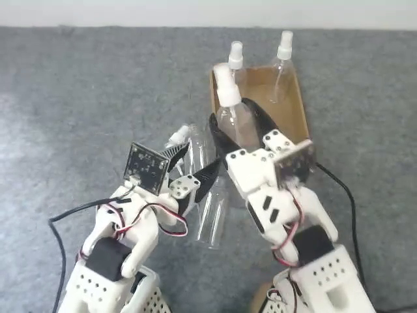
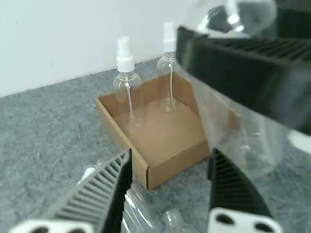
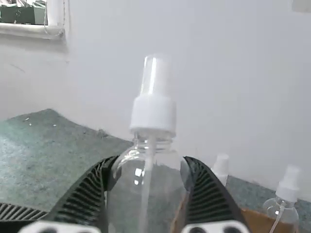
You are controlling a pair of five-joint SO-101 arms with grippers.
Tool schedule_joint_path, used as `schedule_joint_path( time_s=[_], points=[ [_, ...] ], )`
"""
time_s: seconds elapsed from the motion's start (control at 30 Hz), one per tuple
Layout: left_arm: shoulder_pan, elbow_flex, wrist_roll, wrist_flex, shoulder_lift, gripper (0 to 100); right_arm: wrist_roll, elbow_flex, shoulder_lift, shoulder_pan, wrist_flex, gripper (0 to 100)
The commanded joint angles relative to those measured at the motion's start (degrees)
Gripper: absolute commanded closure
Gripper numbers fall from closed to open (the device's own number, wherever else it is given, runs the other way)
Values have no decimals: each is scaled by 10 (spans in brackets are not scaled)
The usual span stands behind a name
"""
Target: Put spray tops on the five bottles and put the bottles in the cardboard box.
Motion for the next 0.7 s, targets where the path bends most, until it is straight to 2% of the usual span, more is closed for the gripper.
schedule_joint_path(
  time_s=[0.0,0.23,0.47,0.57,0.67],
  points=[
    [3,-5,28,-18,-7,718,-7,-69,92,-30,-1,993],
    [1,-4,28,-19,-3,716,-5,-132,156,-44,15,993],
    [3,17,28,-46,-3,717,-8,-215,153,-83,197,993],
    [0,38,25,-82,-3,717,-5,-244,153,-88,249,993],
    [0,40,25,-83,-3,717,-5,-265,153,-86,285,993]
  ],
)
